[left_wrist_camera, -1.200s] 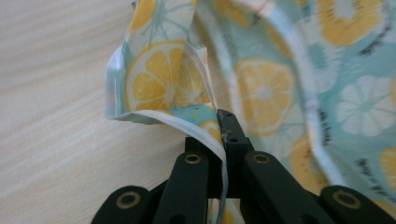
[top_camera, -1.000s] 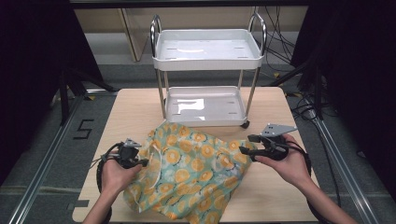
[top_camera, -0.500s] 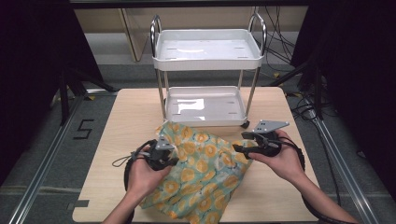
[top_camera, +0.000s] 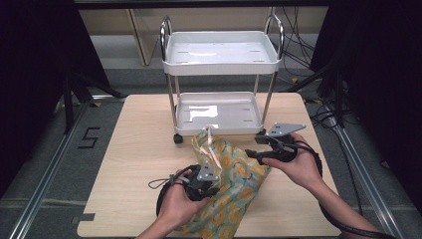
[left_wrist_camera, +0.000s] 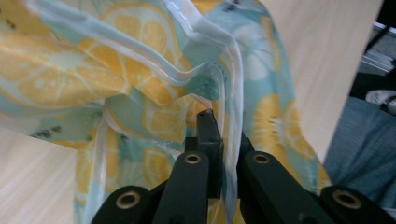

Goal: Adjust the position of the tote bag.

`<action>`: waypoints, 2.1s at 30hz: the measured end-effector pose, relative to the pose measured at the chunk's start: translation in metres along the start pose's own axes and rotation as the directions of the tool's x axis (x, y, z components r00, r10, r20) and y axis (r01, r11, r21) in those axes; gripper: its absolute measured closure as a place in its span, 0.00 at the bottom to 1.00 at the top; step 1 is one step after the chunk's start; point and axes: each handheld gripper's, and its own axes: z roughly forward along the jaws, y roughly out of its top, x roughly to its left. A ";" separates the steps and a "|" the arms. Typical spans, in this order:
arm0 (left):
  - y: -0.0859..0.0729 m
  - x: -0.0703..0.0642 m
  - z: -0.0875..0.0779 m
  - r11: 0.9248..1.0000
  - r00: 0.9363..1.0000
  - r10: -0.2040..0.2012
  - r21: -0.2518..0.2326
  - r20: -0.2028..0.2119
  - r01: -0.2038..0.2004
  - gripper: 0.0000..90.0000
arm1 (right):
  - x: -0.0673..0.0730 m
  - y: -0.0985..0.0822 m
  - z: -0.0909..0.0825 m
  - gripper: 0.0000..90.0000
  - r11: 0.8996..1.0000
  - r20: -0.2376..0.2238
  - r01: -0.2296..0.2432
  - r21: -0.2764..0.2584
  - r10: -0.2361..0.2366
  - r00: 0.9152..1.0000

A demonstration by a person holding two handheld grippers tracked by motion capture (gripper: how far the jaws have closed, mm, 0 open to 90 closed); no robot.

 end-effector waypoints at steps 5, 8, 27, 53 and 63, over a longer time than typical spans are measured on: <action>-0.001 -0.010 0.005 1.000 1.000 0.010 0.001 0.027 -0.010 0.99 | 0.002 0.012 0.004 0.43 1.000 -0.006 0.005 -0.011 -0.005 1.000; -0.001 -0.012 0.006 0.998 0.998 0.051 0.041 0.040 -0.052 0.99 | 0.002 0.018 0.005 0.43 0.999 0.001 0.015 -0.029 -0.015 1.000; -0.003 -0.024 0.012 0.997 0.995 0.061 0.042 0.076 -0.065 0.99 | -0.010 0.035 0.036 0.47 0.993 -0.041 -0.064 0.102 0.068 0.997; 0.001 -0.013 0.007 0.995 0.995 0.095 0.037 0.010 -0.096 0.99 | -0.027 0.020 0.009 1.00 0.985 0.015 -0.093 0.143 0.091 0.996; 0.008 -0.003 0.009 0.992 0.993 0.111 0.056 -0.034 -0.109 0.99 | -0.026 -0.001 -0.031 1.00 0.975 0.076 -0.166 0.145 0.156 0.985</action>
